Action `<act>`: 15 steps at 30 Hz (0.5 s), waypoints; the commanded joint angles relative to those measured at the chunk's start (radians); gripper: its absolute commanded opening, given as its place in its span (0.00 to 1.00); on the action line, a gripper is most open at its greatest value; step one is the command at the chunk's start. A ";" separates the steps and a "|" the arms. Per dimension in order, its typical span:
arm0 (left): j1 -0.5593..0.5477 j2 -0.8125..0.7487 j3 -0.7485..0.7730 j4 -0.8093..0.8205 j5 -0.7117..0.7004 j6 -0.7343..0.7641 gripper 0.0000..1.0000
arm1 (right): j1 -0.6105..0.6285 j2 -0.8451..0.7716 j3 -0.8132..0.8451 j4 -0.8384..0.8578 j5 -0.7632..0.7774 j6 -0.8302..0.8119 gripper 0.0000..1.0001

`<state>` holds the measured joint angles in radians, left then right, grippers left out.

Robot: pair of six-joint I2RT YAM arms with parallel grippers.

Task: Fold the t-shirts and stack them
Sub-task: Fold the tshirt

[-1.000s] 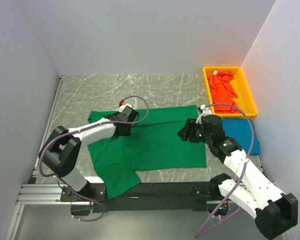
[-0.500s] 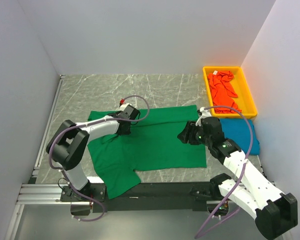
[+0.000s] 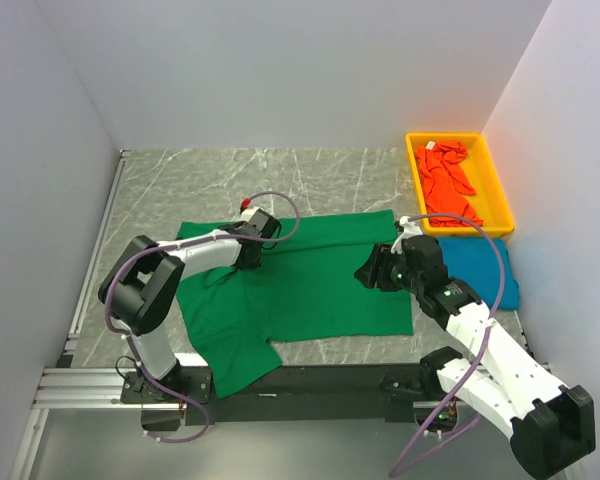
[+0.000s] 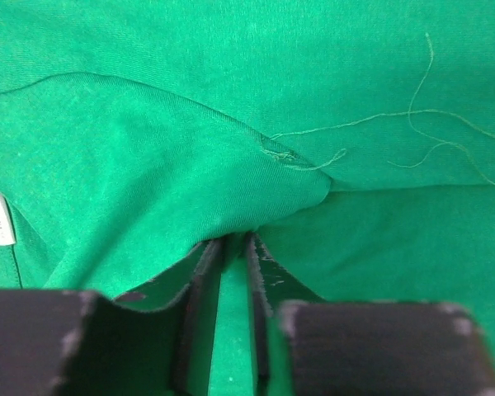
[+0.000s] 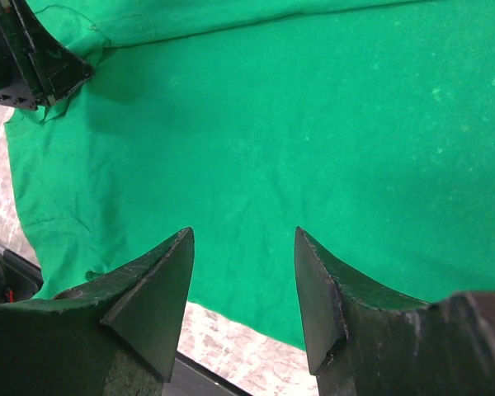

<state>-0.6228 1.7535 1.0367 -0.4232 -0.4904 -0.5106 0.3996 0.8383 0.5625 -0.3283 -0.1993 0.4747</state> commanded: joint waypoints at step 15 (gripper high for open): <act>0.003 -0.074 0.164 -0.157 0.101 0.017 0.04 | 0.005 -0.045 -0.010 0.029 0.011 0.004 0.58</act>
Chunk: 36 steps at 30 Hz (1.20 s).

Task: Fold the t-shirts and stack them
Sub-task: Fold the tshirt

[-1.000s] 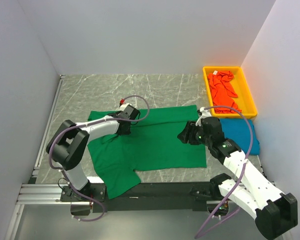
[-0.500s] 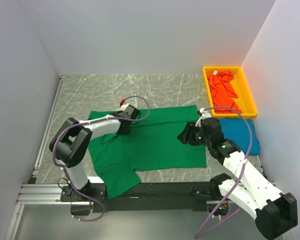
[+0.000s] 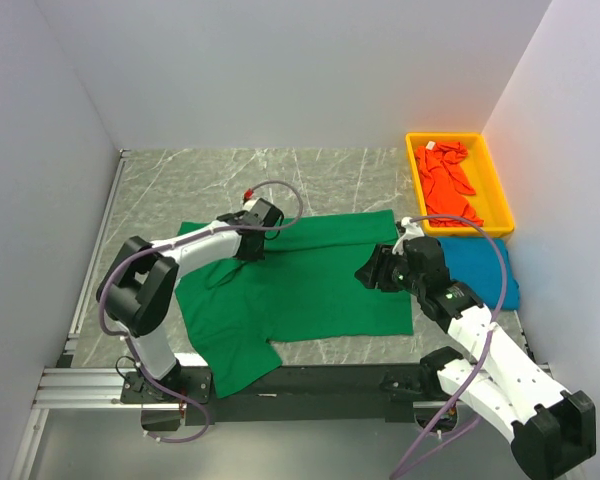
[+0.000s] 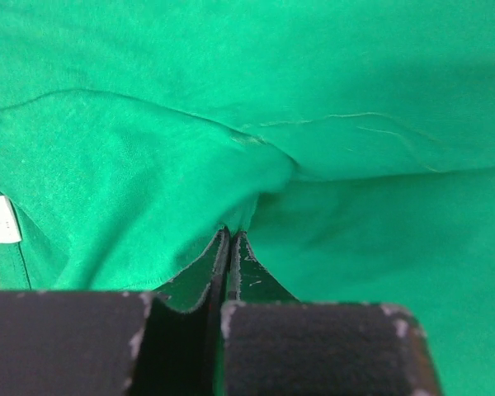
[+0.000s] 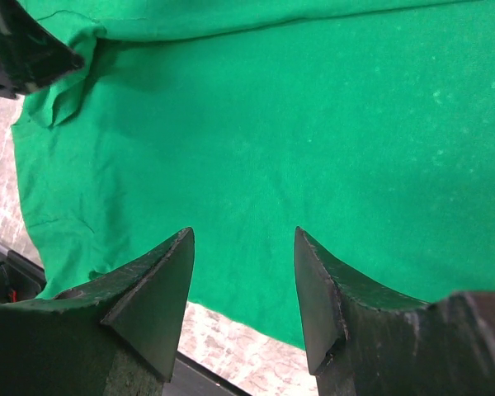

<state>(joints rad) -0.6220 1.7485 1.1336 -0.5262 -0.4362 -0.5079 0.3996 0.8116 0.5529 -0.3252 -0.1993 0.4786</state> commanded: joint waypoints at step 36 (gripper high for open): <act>0.370 -0.690 -0.552 0.110 0.382 -0.351 0.64 | 0.209 0.799 0.320 0.554 -0.284 0.140 0.57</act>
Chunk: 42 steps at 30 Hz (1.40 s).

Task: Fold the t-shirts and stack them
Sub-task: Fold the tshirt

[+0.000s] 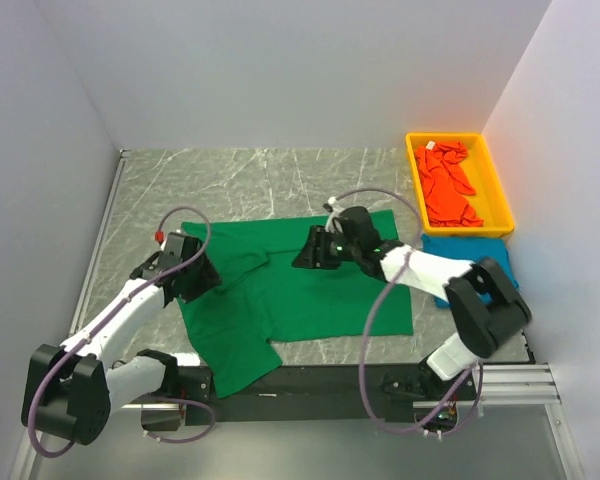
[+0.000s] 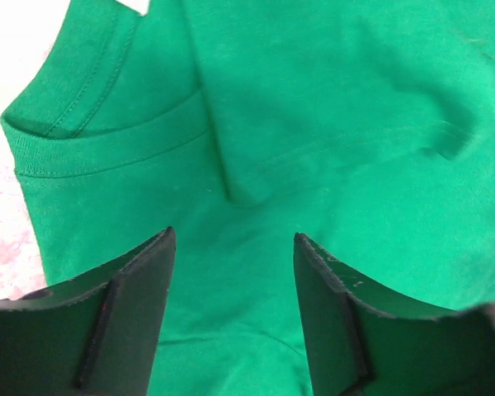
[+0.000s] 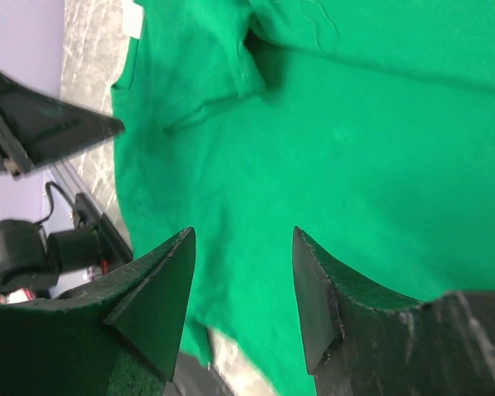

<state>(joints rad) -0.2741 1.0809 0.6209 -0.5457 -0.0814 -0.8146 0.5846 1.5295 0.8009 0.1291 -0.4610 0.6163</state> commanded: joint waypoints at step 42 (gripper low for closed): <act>0.026 0.185 -0.078 0.277 0.054 -0.070 0.35 | 0.077 0.581 0.428 0.236 -0.163 -0.092 0.32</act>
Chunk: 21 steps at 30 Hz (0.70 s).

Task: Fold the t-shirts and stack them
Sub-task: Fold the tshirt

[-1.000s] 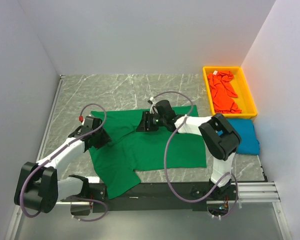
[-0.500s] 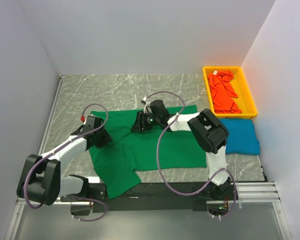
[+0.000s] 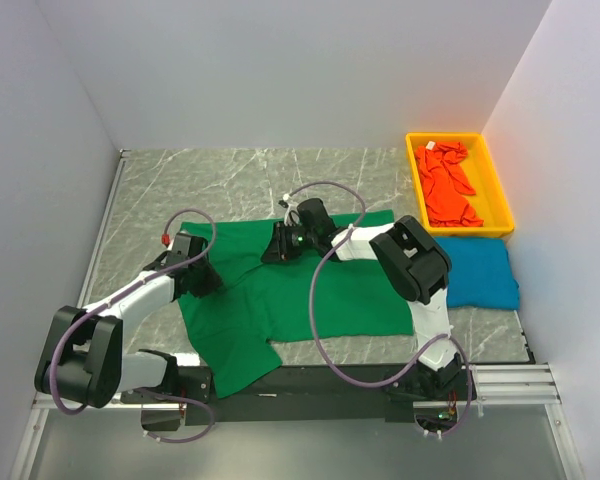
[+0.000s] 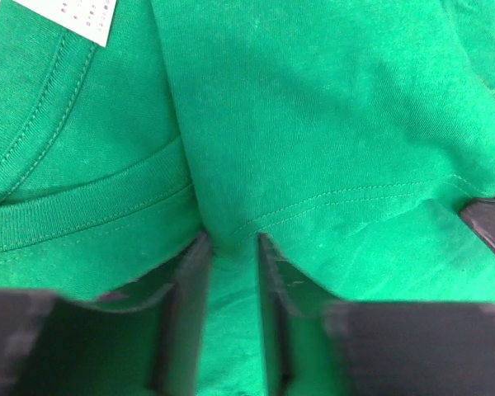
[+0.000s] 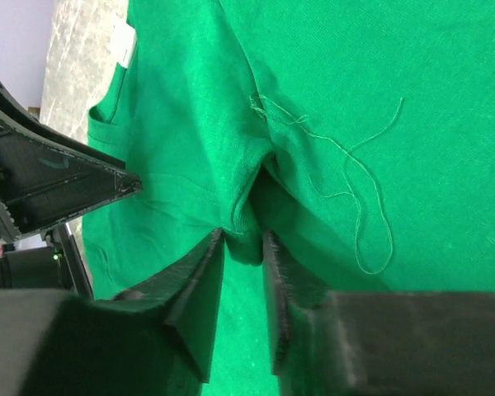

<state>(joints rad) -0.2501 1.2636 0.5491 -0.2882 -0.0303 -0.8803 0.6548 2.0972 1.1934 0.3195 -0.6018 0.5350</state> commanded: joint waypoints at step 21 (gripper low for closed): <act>0.038 -0.110 0.101 -0.229 -0.062 0.017 0.01 | 0.008 -0.032 0.075 -0.151 -0.026 0.002 0.05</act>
<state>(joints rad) -0.2226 1.1702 0.6250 -0.4625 -0.0803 -0.8783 0.6548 2.1033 1.2236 0.2073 -0.6193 0.5346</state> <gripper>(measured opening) 0.016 0.076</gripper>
